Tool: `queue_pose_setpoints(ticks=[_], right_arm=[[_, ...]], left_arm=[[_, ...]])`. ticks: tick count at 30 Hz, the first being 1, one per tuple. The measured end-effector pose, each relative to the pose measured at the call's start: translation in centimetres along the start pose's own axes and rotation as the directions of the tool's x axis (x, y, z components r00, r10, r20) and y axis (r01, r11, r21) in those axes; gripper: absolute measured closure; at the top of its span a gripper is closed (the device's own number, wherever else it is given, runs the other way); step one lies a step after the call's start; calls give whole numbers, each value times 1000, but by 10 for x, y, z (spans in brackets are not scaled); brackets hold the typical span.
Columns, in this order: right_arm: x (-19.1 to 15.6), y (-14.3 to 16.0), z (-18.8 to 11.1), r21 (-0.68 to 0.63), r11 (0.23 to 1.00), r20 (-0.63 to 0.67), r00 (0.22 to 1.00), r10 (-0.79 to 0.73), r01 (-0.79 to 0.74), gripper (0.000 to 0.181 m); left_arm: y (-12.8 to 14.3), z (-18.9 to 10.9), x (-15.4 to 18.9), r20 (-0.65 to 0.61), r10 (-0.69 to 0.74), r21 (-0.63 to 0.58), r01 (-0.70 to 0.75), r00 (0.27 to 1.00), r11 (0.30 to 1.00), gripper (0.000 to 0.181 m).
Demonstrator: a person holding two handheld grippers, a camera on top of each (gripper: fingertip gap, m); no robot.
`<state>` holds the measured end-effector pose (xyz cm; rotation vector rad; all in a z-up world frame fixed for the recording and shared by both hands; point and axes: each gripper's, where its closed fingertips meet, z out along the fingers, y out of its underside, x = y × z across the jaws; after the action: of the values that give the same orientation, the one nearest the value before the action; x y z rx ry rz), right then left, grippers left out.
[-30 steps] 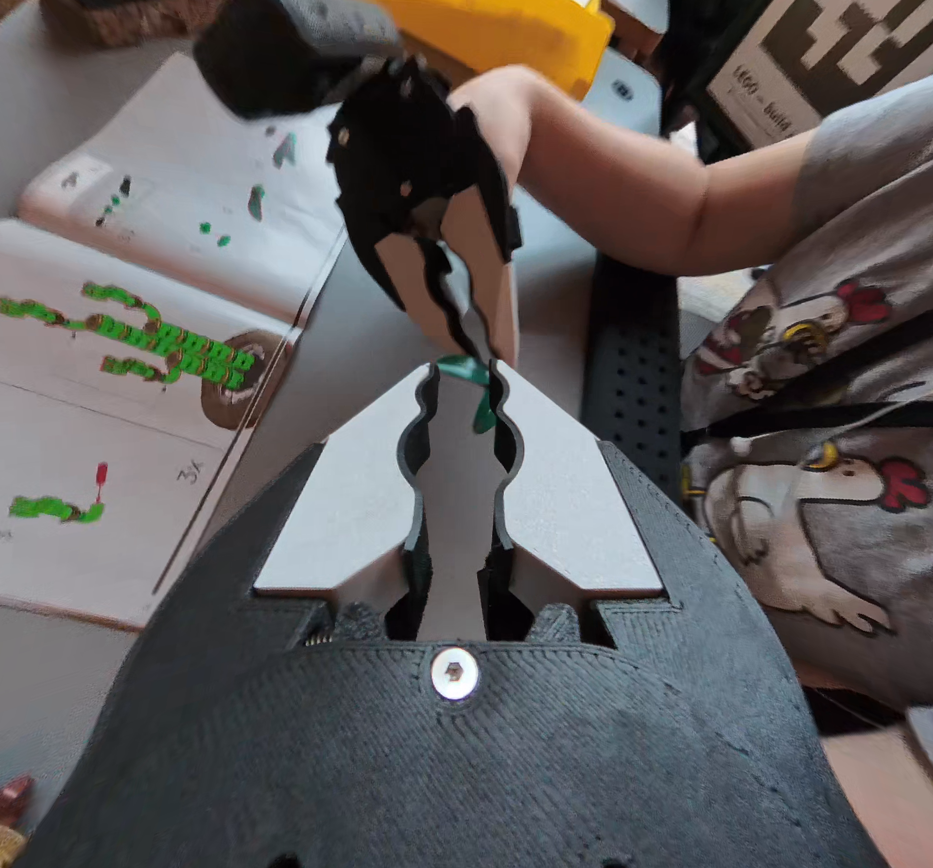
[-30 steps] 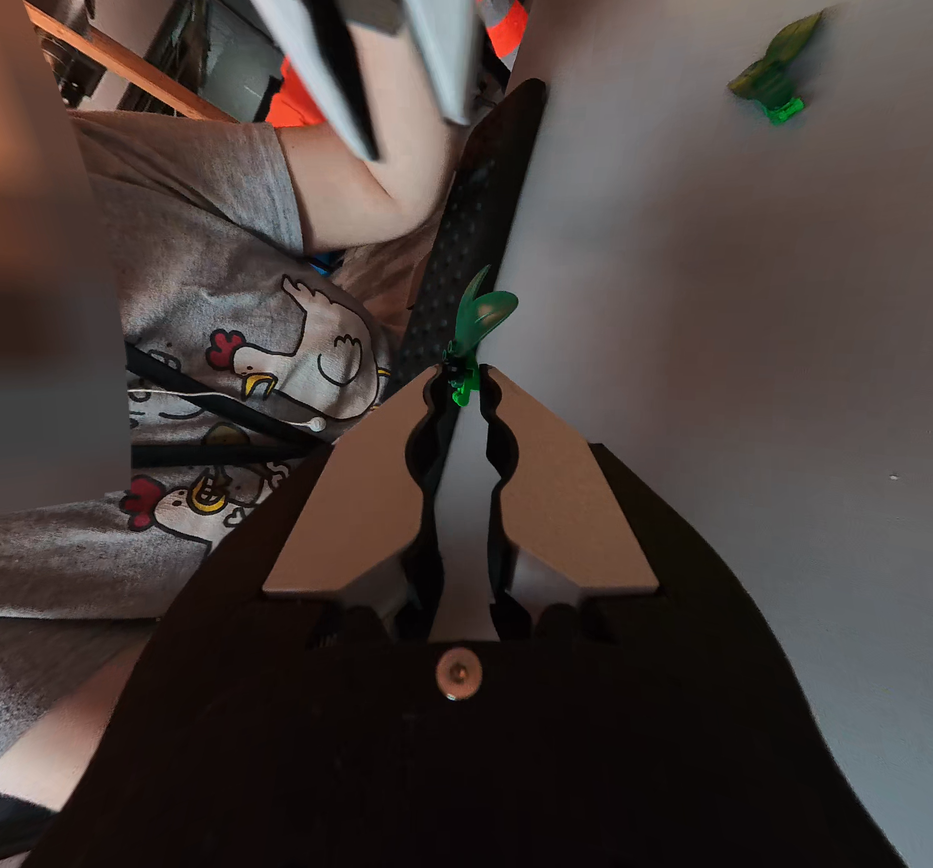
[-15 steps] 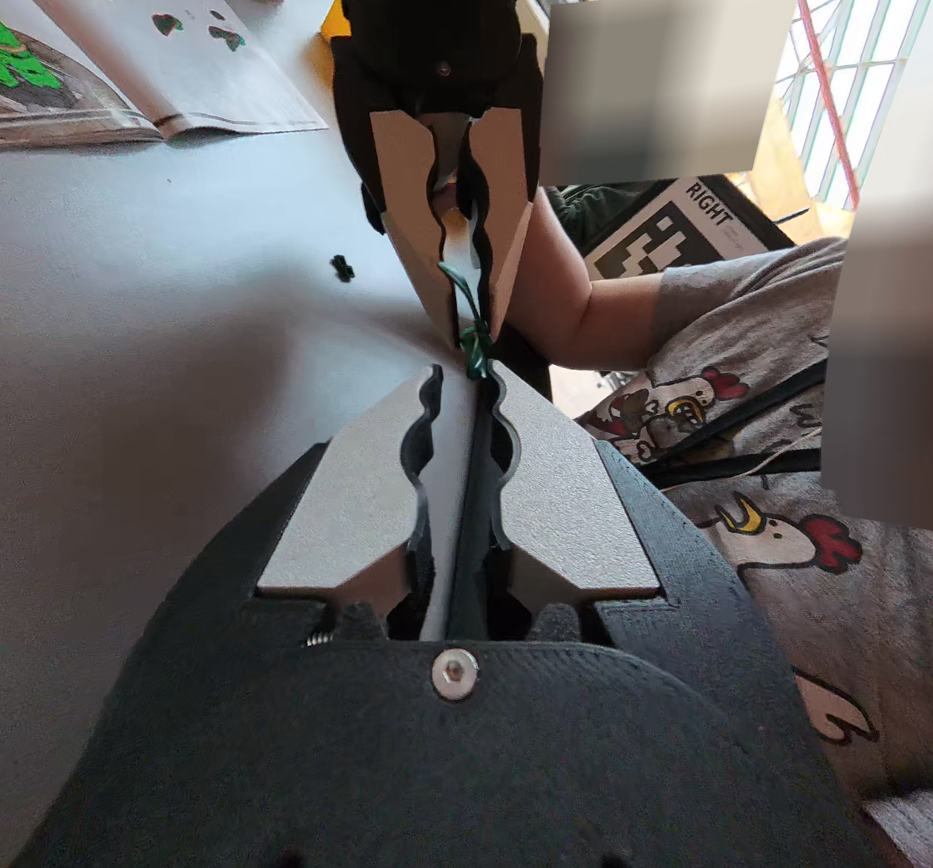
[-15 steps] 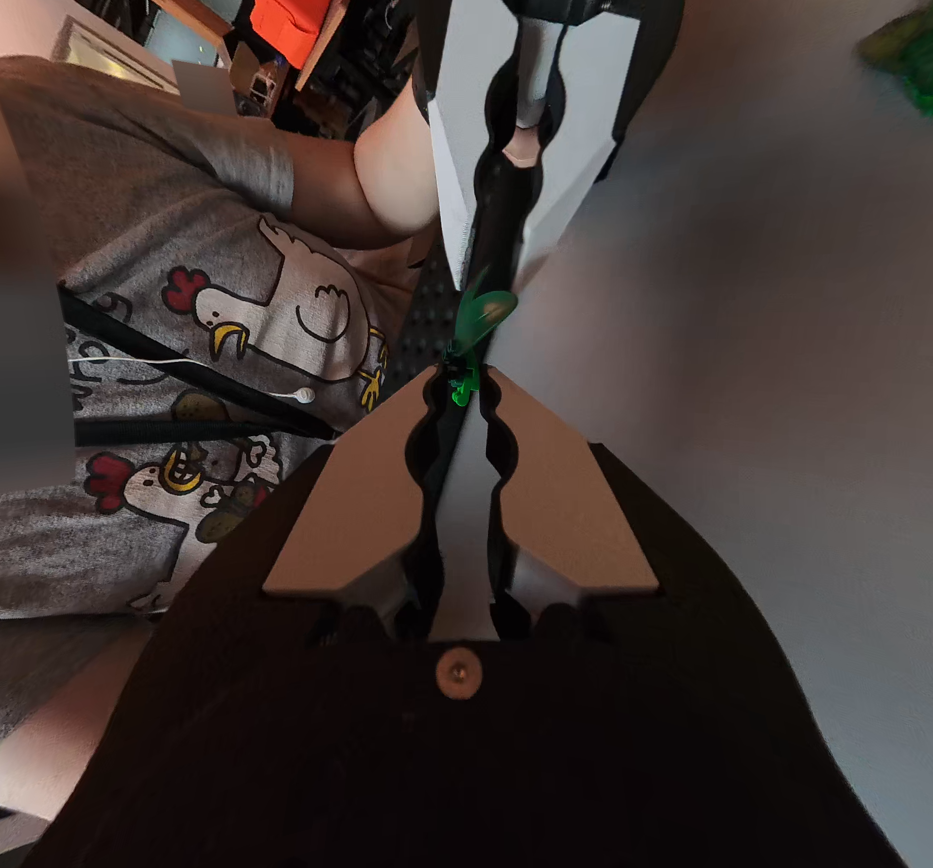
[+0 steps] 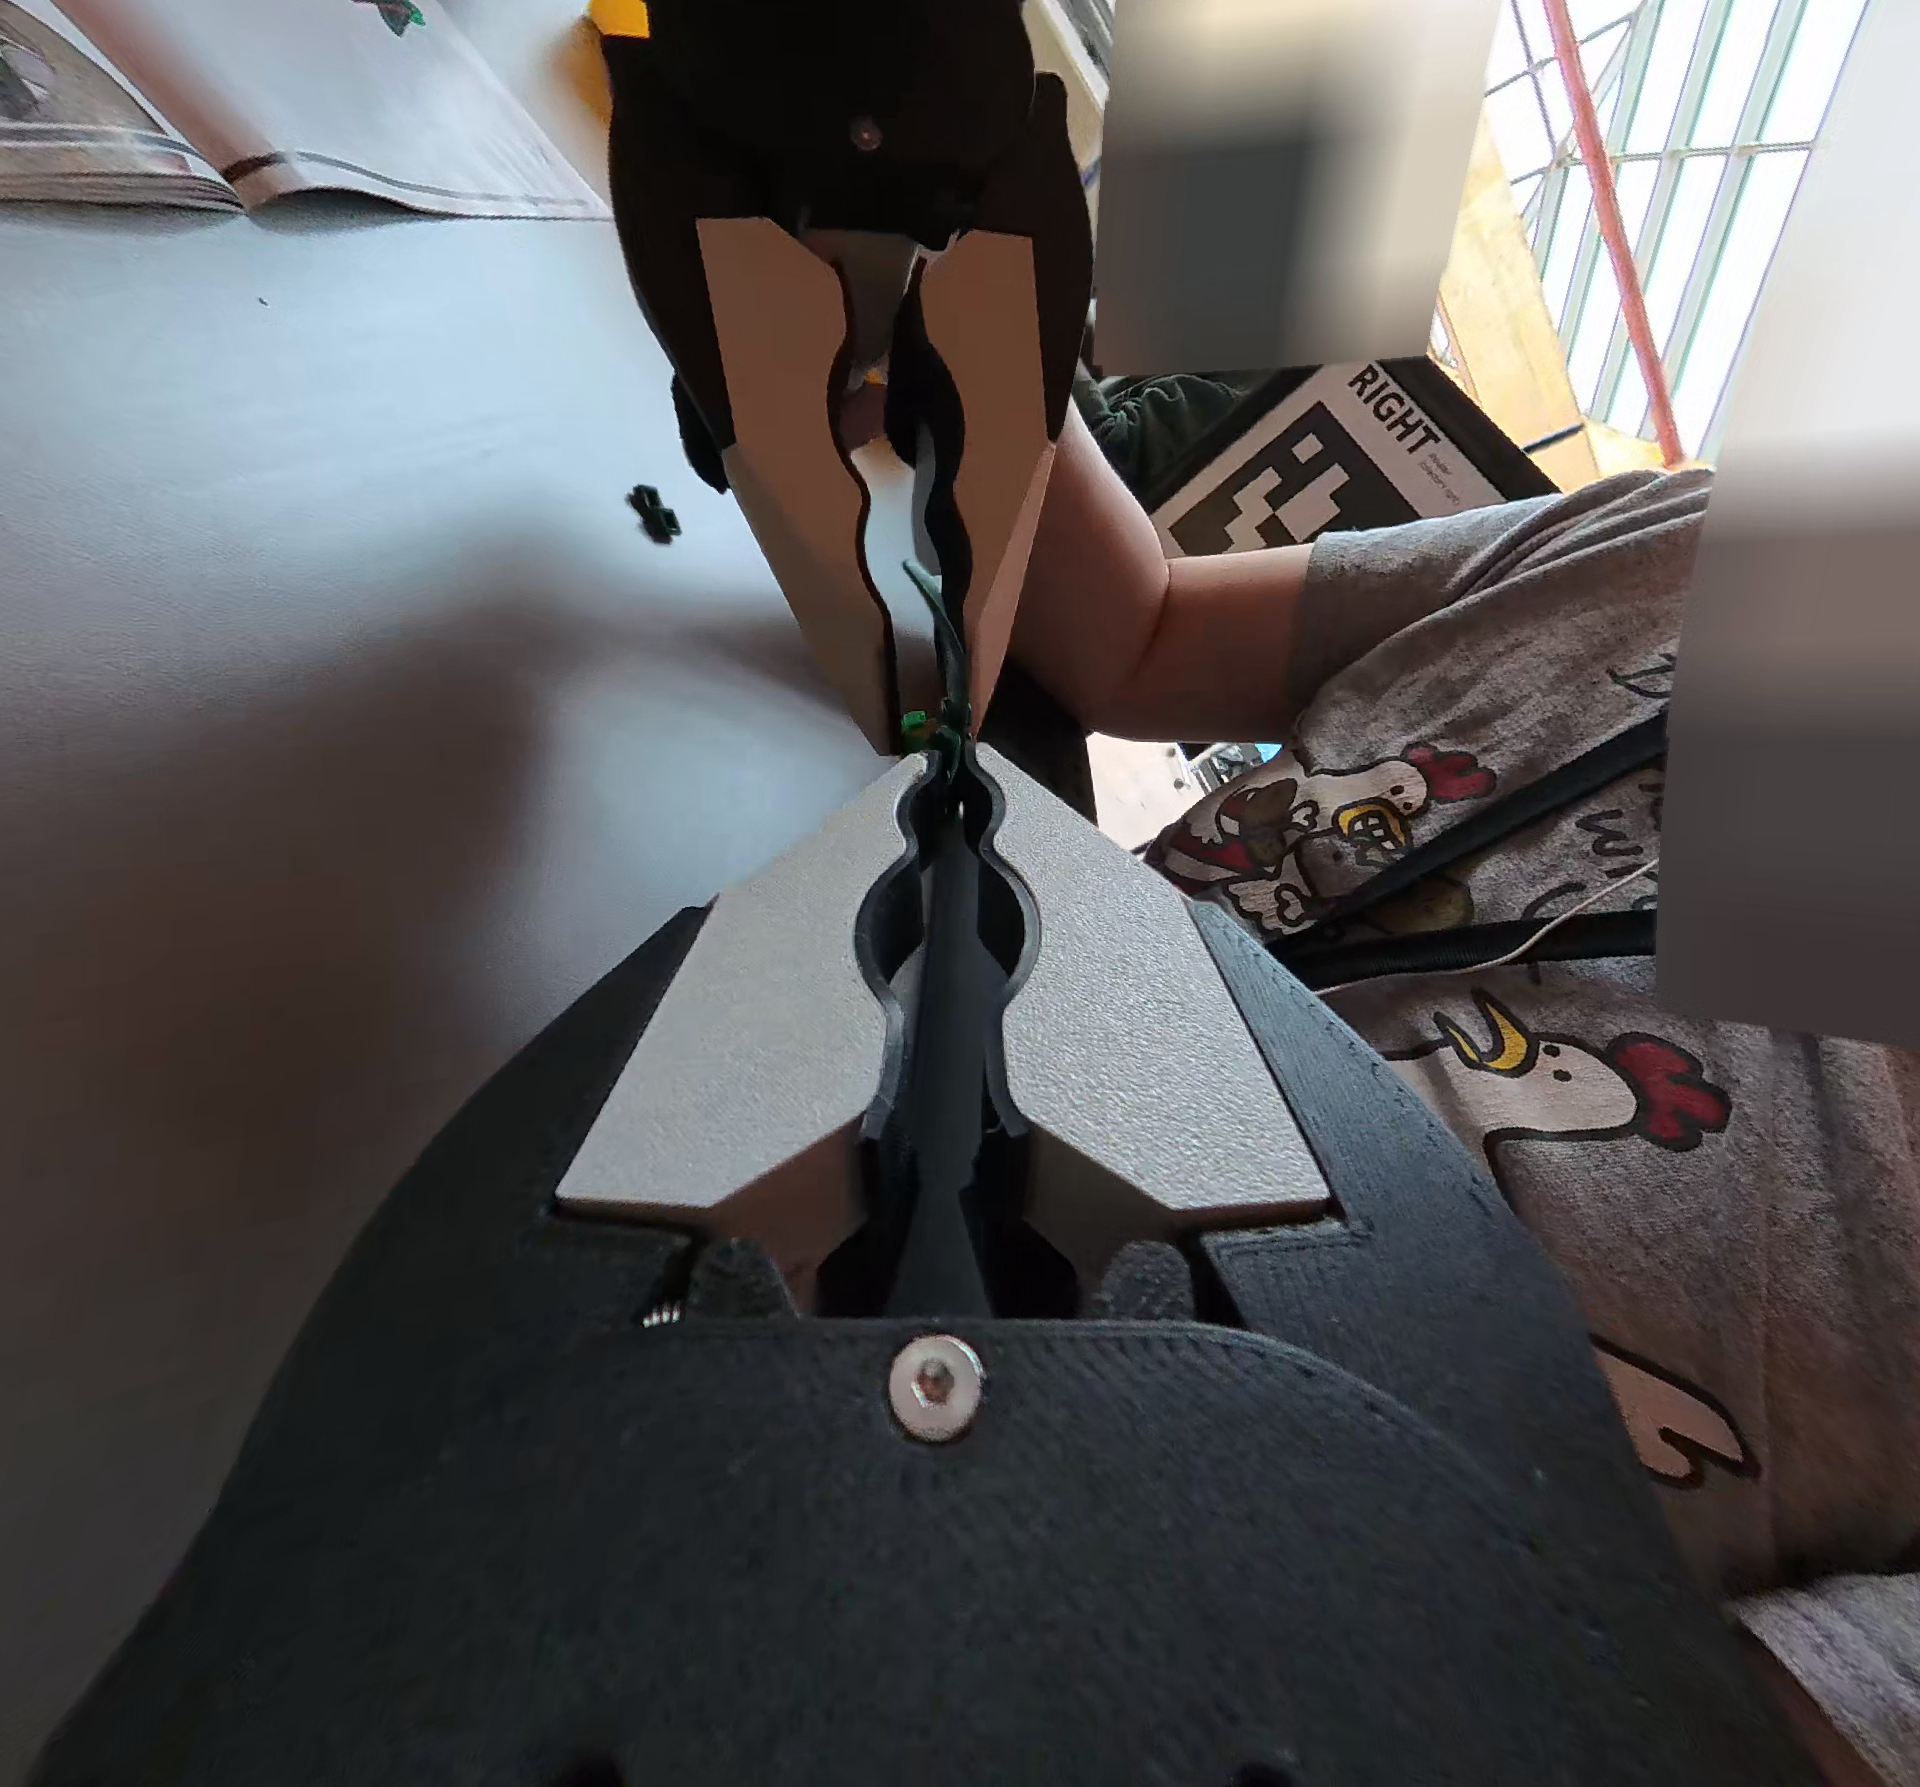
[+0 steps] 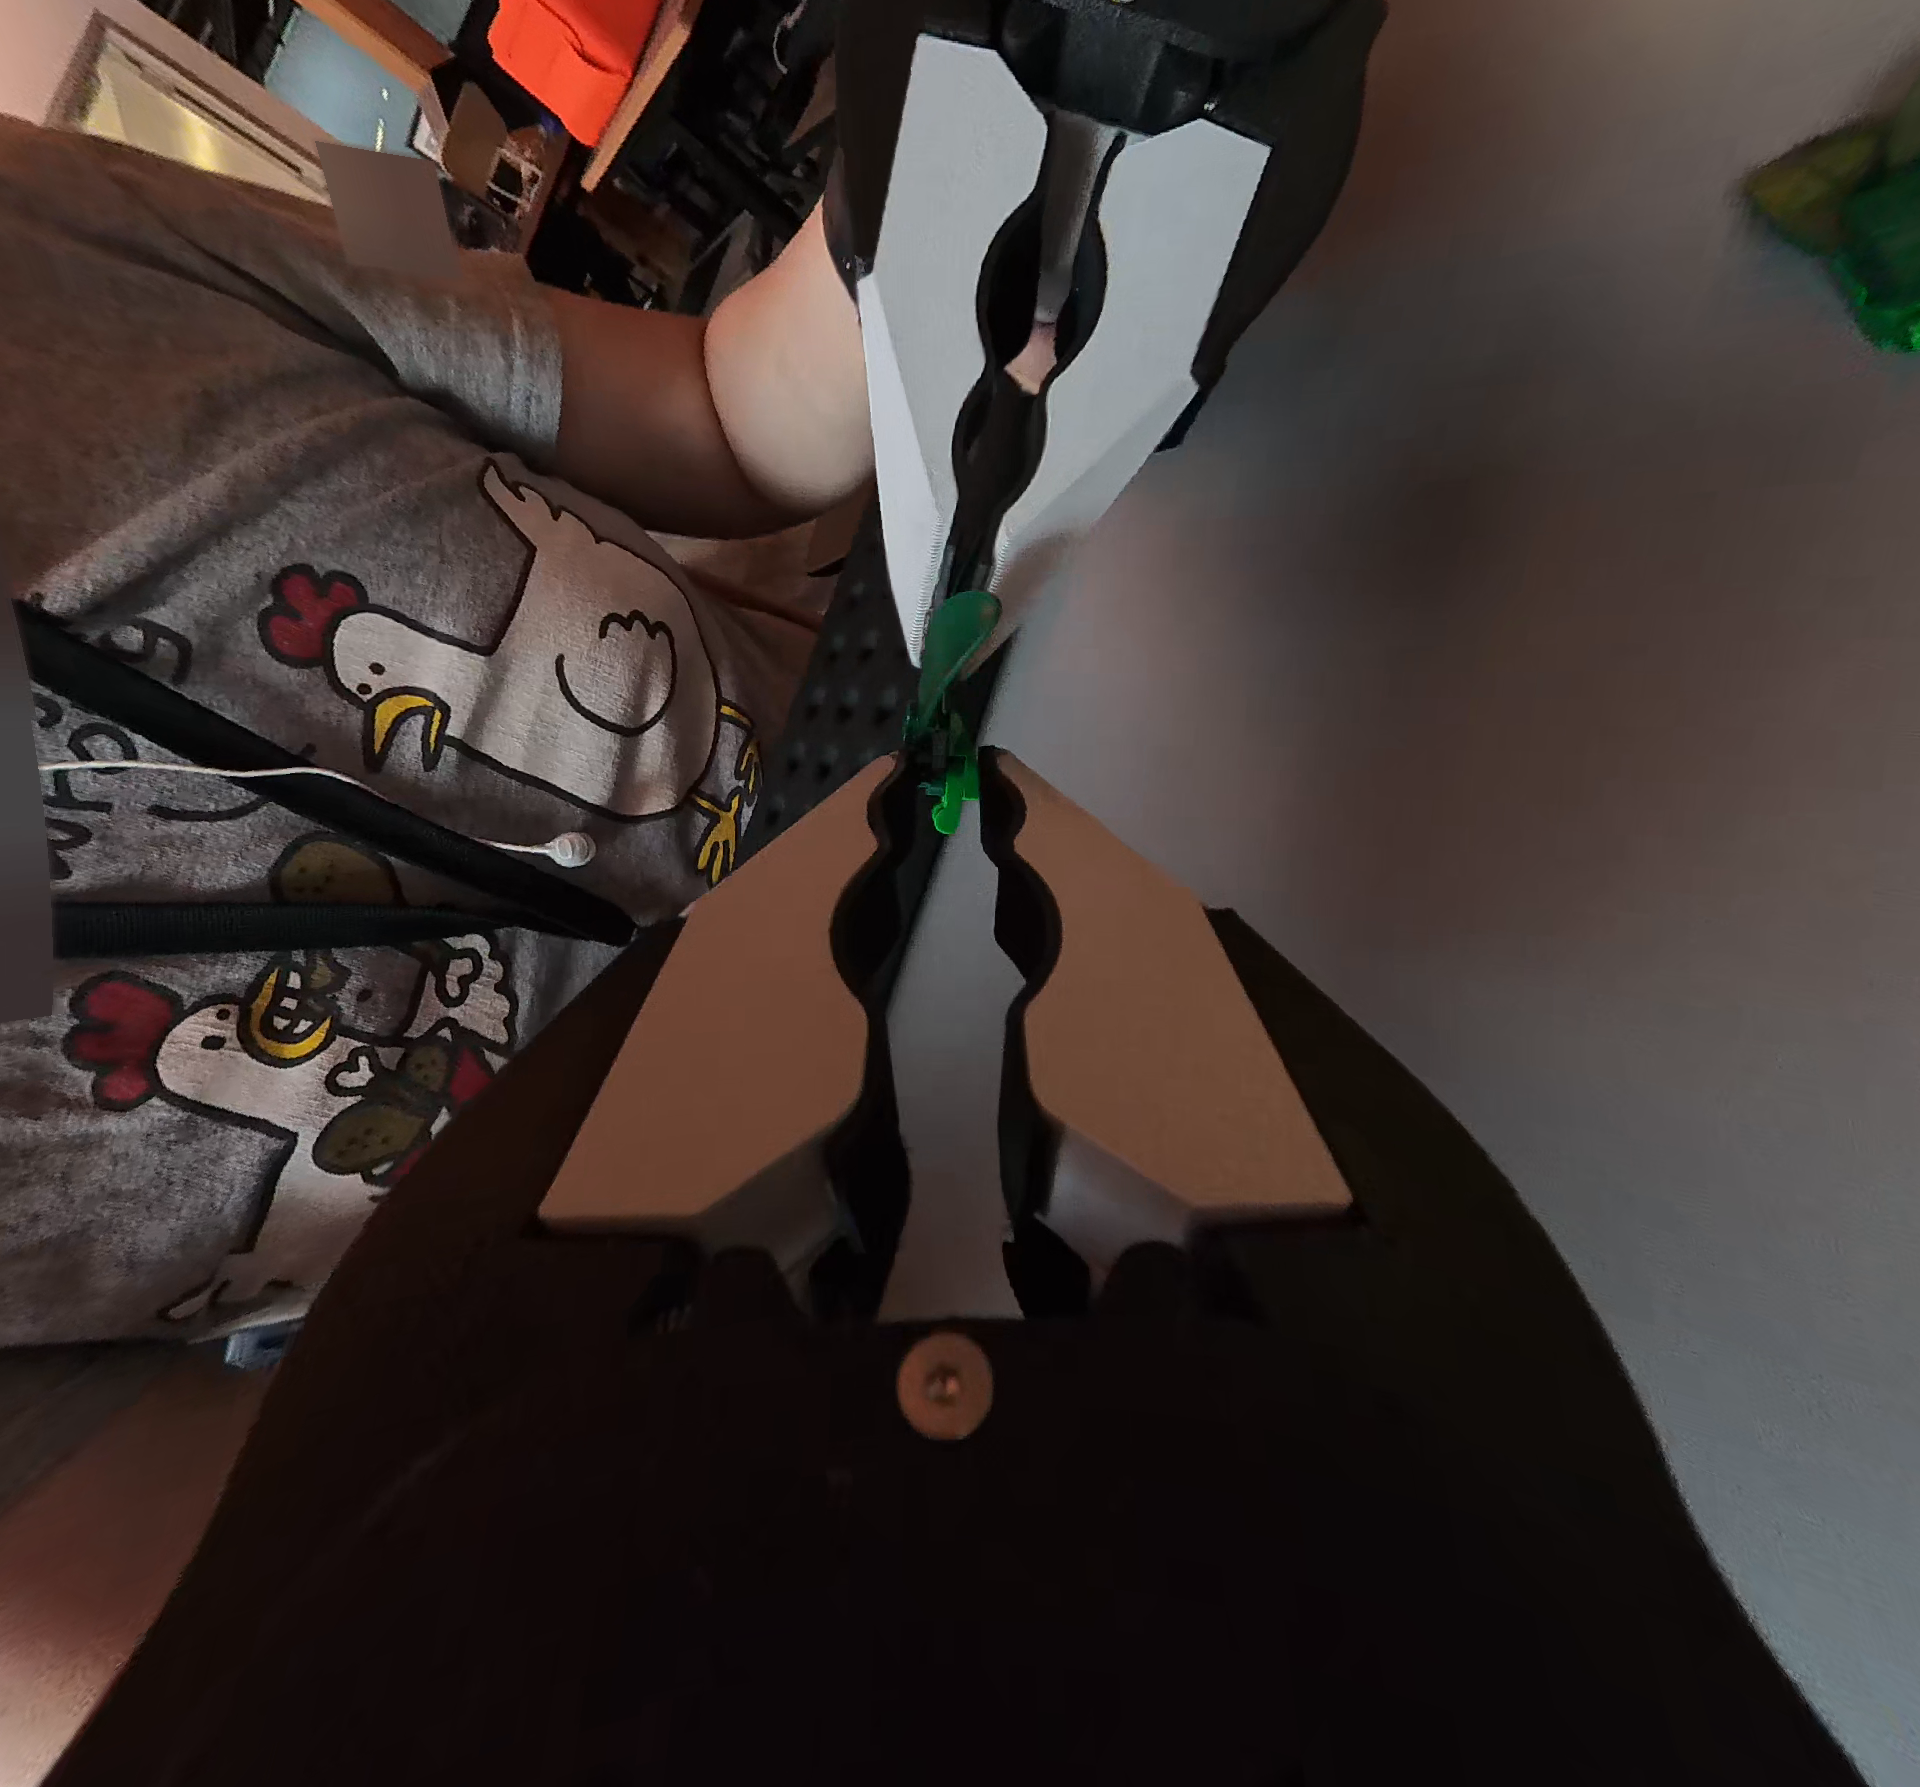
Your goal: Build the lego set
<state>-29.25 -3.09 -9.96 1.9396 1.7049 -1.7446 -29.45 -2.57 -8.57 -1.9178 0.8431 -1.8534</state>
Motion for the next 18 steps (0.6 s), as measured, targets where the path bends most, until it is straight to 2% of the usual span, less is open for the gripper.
queue_pose_setpoints(ticks=[6,9,11,13,16,18], right_arm=[[12,-26,-16,176,984,-59,998,-25,35,170],[21,-45,-31,293,949,-160,984,-74,119,158],[19,-55,-38,327,919,-233,961,-147,219,150],[19,-61,-37,276,879,-363,889,-280,390,142],[24,-65,-29,70,798,-557,687,-467,599,143],[26,-74,-27,-3,743,-639,570,-517,669,148]], left_arm=[[-20,-16,-7,46,-7,152,0,999,988,181],[-31,-32,-10,63,-24,241,8,998,970,181],[-40,-43,-11,59,-38,309,17,998,951,181],[-47,-52,-10,51,-40,371,18,998,928,181],[-52,-59,-9,53,-33,412,8,998,911,181],[-53,-59,-9,55,-32,420,6,998,908,181]])
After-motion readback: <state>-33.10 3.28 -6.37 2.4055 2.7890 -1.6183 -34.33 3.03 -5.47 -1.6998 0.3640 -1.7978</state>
